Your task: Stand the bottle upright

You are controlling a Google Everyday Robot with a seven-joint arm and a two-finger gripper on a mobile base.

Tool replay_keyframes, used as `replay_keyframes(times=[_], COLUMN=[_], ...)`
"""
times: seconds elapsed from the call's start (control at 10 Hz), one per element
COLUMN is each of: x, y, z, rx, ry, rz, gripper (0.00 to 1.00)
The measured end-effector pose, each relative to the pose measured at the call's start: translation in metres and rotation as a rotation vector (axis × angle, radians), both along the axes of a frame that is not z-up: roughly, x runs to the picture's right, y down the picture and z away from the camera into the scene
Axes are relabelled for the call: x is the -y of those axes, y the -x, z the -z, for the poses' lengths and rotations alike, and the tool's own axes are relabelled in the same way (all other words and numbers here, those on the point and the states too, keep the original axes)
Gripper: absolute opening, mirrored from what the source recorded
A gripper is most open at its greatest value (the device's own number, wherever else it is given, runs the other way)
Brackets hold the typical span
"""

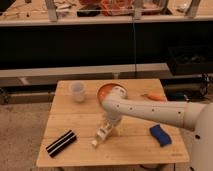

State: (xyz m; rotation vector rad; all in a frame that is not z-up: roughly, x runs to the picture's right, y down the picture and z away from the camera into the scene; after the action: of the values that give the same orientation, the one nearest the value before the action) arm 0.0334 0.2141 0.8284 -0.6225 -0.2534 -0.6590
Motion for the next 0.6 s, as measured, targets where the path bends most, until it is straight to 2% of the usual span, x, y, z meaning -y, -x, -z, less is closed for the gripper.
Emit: replay_keyframes(times=[0.3,0.6], x=[0.004,0.004], y=[0.016,0.031], z=[0.008,0.028], rx=[0.014,0.043], ry=[-0.021,-0.048], rz=[0.038,0.062], gripper=[0.8,0.8])
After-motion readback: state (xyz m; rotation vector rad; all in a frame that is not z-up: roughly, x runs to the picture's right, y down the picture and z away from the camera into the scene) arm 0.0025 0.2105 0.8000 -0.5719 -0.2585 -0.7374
